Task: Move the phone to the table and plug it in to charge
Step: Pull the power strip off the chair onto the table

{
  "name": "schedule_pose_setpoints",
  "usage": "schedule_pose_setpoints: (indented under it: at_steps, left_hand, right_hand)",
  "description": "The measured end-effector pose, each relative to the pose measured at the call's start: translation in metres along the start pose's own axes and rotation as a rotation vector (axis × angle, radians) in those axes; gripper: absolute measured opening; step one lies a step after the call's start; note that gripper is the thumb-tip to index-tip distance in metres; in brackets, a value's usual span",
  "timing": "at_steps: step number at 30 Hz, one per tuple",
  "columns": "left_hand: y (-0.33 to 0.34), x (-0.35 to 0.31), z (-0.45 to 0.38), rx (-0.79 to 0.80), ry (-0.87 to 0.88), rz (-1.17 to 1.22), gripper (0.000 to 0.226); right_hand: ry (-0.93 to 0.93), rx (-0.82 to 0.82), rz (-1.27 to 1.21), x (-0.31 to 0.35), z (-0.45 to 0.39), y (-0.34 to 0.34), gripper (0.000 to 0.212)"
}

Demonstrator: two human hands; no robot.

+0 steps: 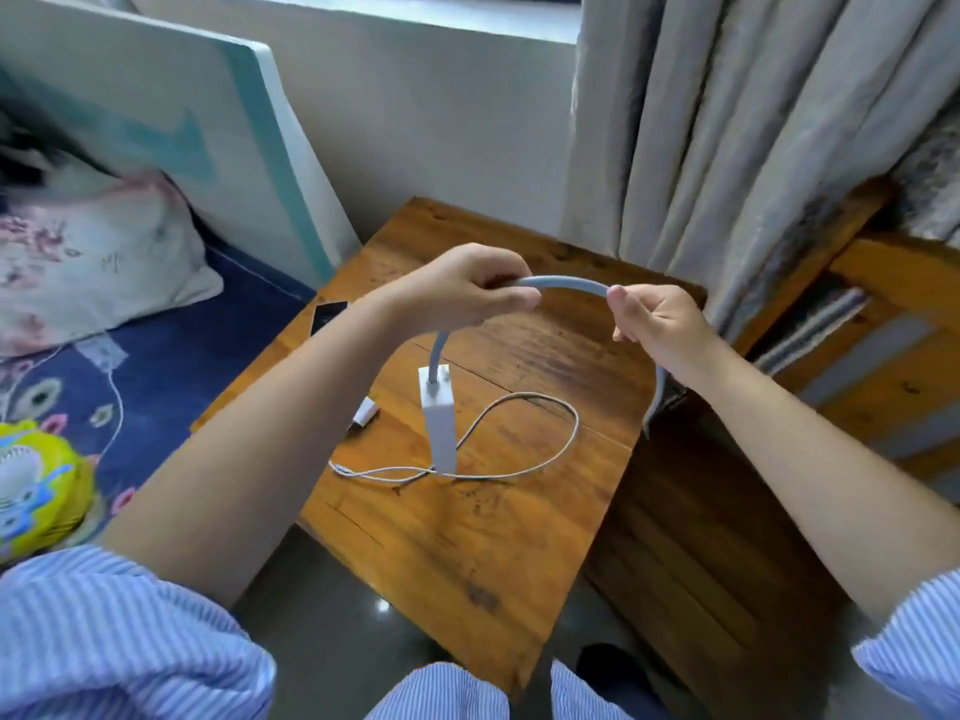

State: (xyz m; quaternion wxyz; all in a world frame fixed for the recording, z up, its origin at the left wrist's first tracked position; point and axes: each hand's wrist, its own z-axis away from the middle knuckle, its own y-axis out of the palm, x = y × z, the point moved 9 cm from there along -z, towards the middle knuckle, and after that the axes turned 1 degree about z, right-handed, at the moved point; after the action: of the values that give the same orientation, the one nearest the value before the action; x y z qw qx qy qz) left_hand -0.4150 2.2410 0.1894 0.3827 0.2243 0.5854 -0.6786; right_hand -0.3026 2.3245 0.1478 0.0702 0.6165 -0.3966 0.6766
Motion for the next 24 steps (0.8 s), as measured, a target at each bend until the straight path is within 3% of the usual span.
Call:
schedule_pose_setpoints:
  at_steps: [5,7,11,17,19,24]
  left_hand:
    - [-0.027,0.055,0.031,0.027,0.065,-0.069,0.010]
    - [-0.033,0.067,0.038,0.034,0.102,-0.107,0.003]
    - [-0.041,0.082,0.050,0.067,0.221,-0.186,0.010]
    - [-0.034,0.109,0.052,0.003,0.268,-0.198,0.008]
    - [-0.031,0.130,0.048,-0.005,0.203,-0.217,0.002]
    - [-0.012,0.189,0.040,0.091,-0.050,-0.277,0.016]
  right_hand:
    - [0.087,-0.199,-0.013,0.009,0.012,0.057,0.049]
    - [0.105,-0.269,0.015,0.013,0.021,0.071,0.049]
    - [0.144,-0.374,0.077,0.027,0.036,0.093,0.052]
    - [0.182,-0.414,0.232,0.028,0.053,0.097,0.053]
    - [0.210,-0.431,0.245,0.022,0.057,0.091,0.051]
    - [0.270,-0.453,0.281,0.009,0.056,0.079,0.045]
